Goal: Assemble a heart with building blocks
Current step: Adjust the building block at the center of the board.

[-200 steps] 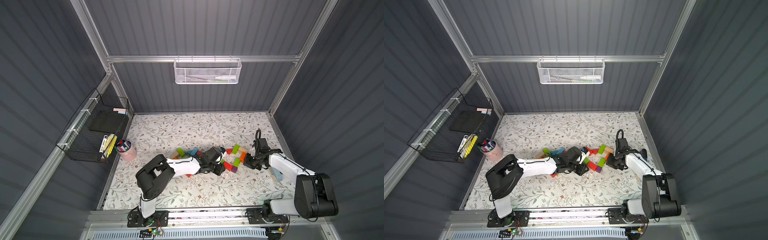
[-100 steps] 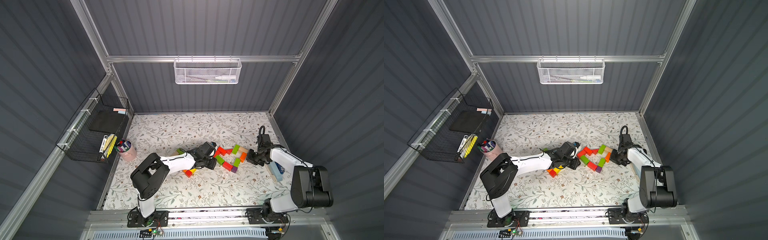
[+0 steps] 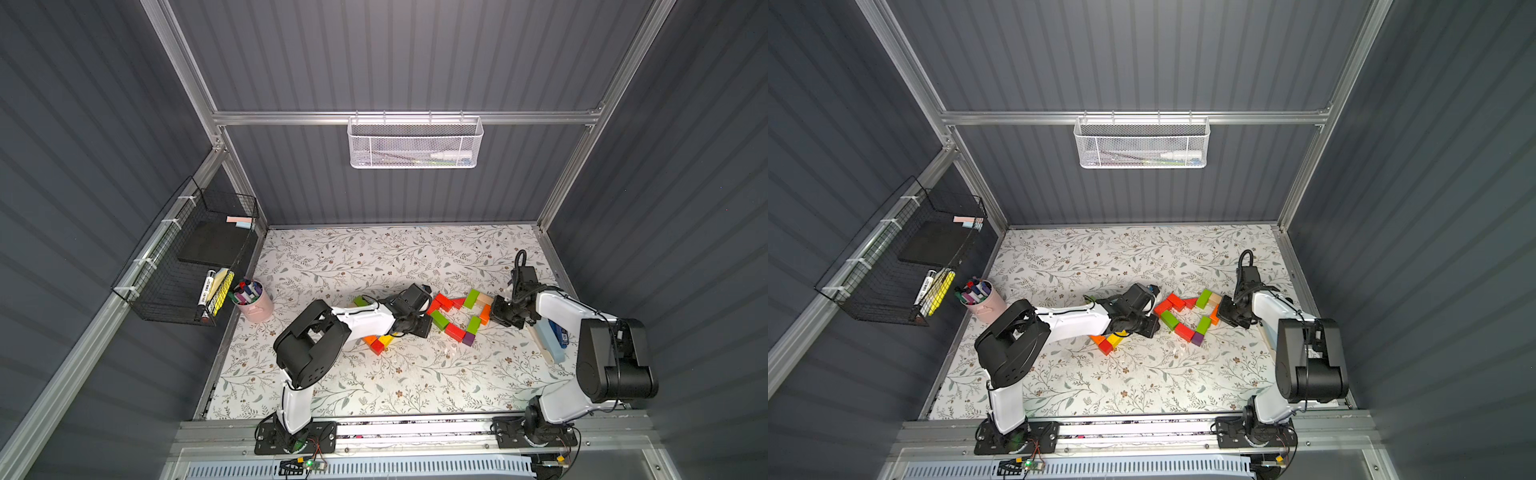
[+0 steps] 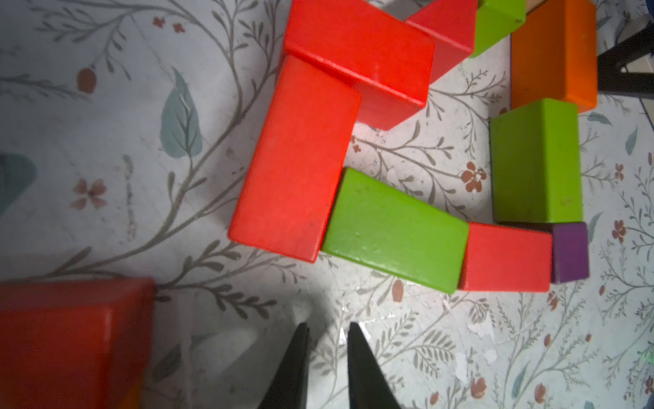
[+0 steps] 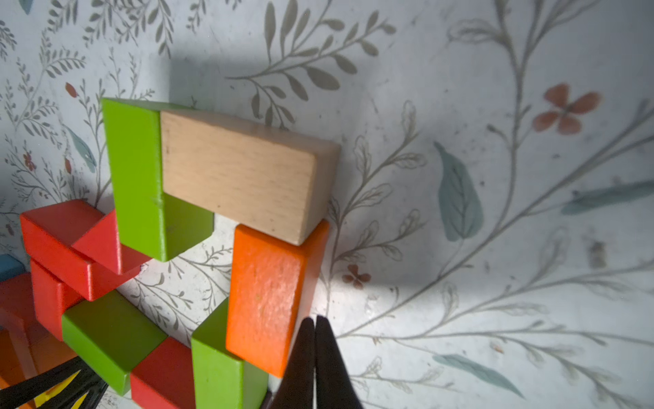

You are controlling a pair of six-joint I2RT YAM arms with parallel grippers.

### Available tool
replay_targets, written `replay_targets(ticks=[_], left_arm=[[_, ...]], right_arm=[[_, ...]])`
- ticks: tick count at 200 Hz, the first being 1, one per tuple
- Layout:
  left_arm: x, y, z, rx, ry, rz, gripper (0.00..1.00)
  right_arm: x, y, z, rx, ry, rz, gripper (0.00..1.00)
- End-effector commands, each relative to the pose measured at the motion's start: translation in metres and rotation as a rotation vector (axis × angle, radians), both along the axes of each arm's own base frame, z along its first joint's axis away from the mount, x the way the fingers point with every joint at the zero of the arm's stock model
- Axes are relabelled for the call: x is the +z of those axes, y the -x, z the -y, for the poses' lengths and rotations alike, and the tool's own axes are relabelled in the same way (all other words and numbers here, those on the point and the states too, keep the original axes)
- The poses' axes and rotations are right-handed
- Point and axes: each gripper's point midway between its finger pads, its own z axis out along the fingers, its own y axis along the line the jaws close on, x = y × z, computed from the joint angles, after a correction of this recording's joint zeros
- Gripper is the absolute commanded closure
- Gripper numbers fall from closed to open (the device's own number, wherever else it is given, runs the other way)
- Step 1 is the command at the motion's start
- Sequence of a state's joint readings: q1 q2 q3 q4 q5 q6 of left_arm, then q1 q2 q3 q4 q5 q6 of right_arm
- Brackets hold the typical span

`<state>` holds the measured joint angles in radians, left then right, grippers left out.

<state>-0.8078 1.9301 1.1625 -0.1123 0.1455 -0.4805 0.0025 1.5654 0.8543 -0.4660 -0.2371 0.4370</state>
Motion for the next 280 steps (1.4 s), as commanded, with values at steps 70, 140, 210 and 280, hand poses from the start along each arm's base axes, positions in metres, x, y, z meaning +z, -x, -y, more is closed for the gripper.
replay_targets(ticks=[70,140,210,280], left_arm=[[0.003,-0.011,0.018,-0.041,0.061,0.022,0.79],[0.004,-0.01,0.024,-0.057,0.088,0.019,0.79],[0.015,0.0,0.015,-0.07,0.075,0.011,0.79],[0.058,0.006,-0.006,-0.051,0.062,0.075,0.77]], right_arm=[[0.002,-0.009,-0.006,0.012,-0.04,0.022,0.92],[0.008,-0.01,-0.004,0.01,-0.026,0.041,0.92],[0.045,-0.017,-0.03,0.098,-0.091,0.16,0.92],[0.036,-0.026,-0.069,0.233,-0.033,0.147,0.91]])
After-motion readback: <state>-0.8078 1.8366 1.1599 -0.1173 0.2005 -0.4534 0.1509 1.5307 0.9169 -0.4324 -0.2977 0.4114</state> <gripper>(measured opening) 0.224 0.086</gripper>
